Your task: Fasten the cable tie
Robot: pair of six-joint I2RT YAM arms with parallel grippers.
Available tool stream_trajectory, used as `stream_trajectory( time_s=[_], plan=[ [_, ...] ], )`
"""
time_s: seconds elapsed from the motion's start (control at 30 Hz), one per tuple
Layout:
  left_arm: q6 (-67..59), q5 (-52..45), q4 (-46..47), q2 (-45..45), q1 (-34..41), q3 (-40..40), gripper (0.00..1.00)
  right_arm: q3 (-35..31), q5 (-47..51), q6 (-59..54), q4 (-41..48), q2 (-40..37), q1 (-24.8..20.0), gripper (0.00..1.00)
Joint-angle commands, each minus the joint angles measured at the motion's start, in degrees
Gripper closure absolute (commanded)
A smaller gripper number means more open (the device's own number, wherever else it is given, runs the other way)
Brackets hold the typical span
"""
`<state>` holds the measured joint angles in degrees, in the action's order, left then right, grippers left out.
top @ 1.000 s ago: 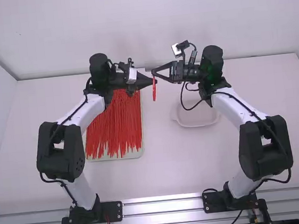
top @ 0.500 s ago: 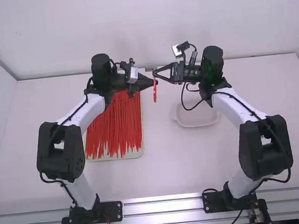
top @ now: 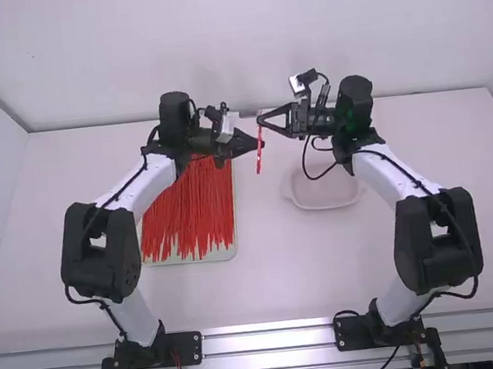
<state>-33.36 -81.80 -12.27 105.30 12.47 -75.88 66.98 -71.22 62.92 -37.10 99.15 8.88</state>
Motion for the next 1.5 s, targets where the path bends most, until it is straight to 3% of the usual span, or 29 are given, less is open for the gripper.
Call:
stream_trajectory(
  time_s=[0.0,0.47,1.03,1.47],
  plan=[
    [-3.85,-1.31,2.19,-0.59,0.98,0.31,0.98,1.01,2.73,2.01,-1.36,-0.57,-1.97,1.00],
    [-4.13,-1.29,2.78,-0.59,1.40,2.51,0.98,6.45,2.23,3.30,-1.14,-0.57,-3.76,1.00],
    [-3.50,-1.31,2.25,-0.59,1.33,3.58,0.98,18.95,2.21,0.11,8.04,-0.57,-6.34,1.00],
    [-1.25,-1.05,-0.61,-0.59,0.85,3.56,0.98,20.37,-0.74,-6.73,13.11,-0.55,-6.58,1.00]
  ],
)
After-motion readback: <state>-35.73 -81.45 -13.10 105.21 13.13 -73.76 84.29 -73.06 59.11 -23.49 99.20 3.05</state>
